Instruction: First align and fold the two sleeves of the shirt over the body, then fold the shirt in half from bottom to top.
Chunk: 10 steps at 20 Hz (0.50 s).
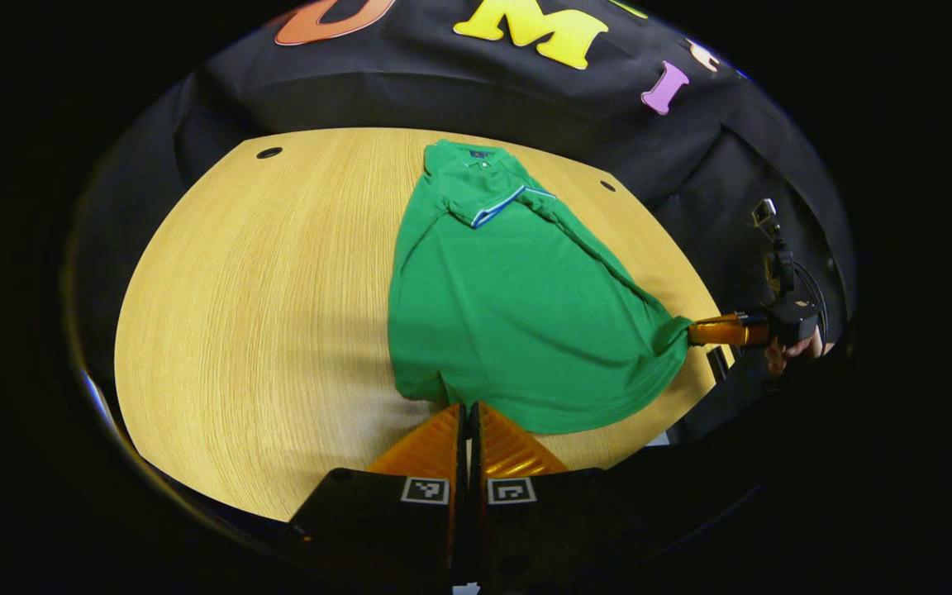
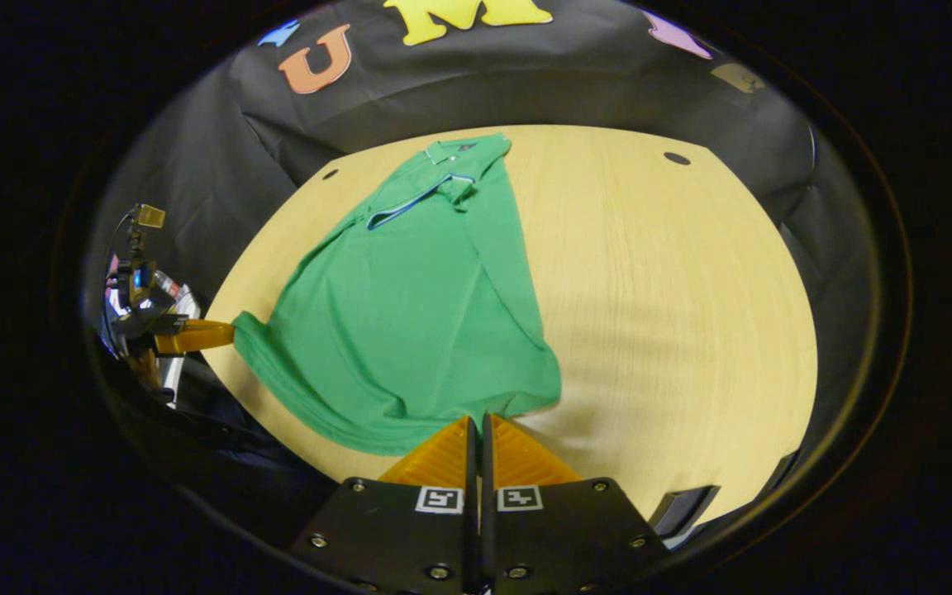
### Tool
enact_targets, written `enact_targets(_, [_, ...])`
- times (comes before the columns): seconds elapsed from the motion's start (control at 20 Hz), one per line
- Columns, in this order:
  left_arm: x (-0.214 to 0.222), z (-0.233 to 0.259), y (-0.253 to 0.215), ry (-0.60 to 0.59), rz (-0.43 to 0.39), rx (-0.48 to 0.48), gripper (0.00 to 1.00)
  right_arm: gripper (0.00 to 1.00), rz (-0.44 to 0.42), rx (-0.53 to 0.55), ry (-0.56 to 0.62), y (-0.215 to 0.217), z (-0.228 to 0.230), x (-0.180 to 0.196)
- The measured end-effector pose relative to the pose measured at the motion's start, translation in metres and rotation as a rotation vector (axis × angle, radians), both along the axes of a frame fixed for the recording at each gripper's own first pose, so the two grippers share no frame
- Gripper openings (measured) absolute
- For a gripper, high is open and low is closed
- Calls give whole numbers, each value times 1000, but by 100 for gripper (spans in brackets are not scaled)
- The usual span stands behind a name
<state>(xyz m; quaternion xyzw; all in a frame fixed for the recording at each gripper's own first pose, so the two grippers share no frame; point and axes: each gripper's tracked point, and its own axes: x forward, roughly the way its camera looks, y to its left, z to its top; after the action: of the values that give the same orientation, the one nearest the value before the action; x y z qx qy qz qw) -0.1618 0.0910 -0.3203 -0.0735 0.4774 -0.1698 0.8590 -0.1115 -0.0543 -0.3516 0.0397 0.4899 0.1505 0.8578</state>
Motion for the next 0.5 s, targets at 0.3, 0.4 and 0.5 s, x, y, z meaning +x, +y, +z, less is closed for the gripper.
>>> enact_targets(0.3, [17, 11, 12, -55, -9, 5, 3, 1, -13, 32, -30, -1, 23, 28])
enact_targets(0.4, [19, 15, 19, -78, -13, 7, 3, 1, -11, 33, -44, -1, 32, 36])
enact_targets(0.5, [21, 20, 26, -100, -8, 1, 3, 1, -6, 44, -61, 2, 43, 46])
